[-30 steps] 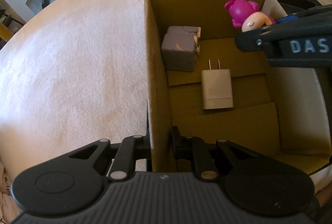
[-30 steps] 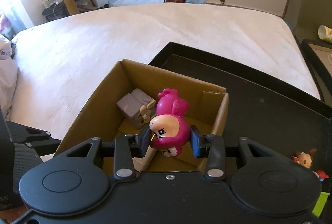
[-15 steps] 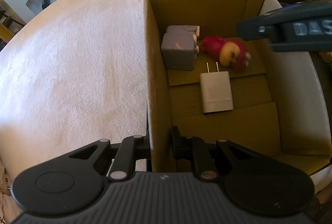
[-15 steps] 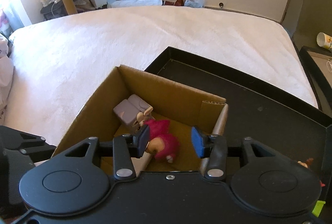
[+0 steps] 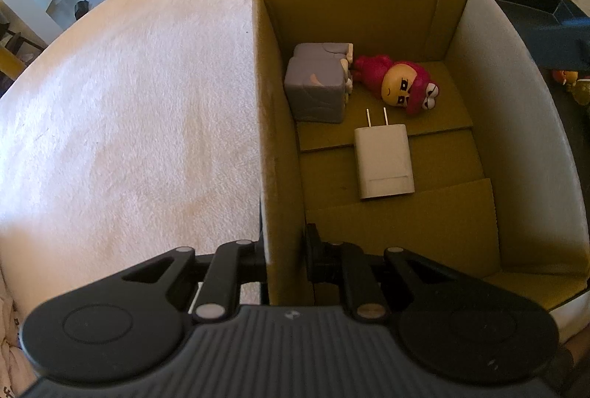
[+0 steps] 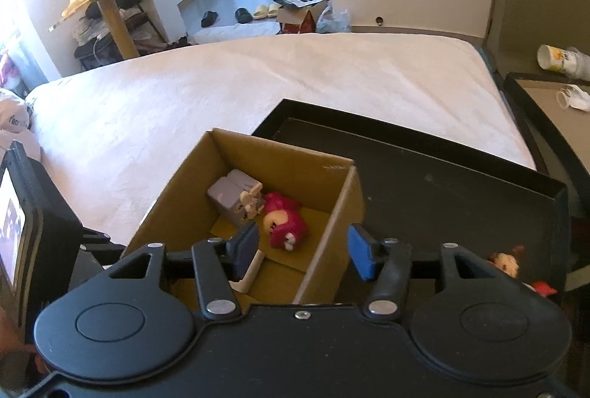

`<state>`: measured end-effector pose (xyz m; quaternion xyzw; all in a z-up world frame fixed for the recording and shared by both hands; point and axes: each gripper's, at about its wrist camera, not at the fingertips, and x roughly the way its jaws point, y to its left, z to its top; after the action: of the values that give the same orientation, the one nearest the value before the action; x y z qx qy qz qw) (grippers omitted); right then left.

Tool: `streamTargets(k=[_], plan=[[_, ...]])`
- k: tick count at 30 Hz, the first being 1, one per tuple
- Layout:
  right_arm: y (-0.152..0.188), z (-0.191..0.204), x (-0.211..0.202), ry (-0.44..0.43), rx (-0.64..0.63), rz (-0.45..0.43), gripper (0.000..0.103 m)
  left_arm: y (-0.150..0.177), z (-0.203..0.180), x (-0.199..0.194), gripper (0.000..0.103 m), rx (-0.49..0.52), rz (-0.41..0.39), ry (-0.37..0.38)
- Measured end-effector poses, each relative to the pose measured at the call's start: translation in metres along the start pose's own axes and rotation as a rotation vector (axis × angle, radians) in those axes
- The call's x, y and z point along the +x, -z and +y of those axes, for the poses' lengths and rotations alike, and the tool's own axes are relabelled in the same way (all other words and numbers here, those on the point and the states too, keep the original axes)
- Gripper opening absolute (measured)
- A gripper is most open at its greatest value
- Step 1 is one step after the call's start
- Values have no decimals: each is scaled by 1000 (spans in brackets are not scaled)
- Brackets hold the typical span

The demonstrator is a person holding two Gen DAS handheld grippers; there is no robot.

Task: Organize rigid objects
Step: 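Open the right gripper to drop the pink doll into the box, then move the right gripper to the green cup and close on it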

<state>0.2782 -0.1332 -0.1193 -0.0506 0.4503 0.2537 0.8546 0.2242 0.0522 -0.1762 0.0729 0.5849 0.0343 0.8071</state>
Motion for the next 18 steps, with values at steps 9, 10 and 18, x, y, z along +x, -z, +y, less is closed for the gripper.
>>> streamTargets(k=[9,10,18], plan=[[20,-37,-21,54,62,-11,55,-1,-3,1,14,6,5,-7],[23,-41,-22,60,69,-11,55,0,-3,1,14,7,5,-8],[41,-67,-27,101,112,-7,55,0,-5,1,15,9,6,-16]])
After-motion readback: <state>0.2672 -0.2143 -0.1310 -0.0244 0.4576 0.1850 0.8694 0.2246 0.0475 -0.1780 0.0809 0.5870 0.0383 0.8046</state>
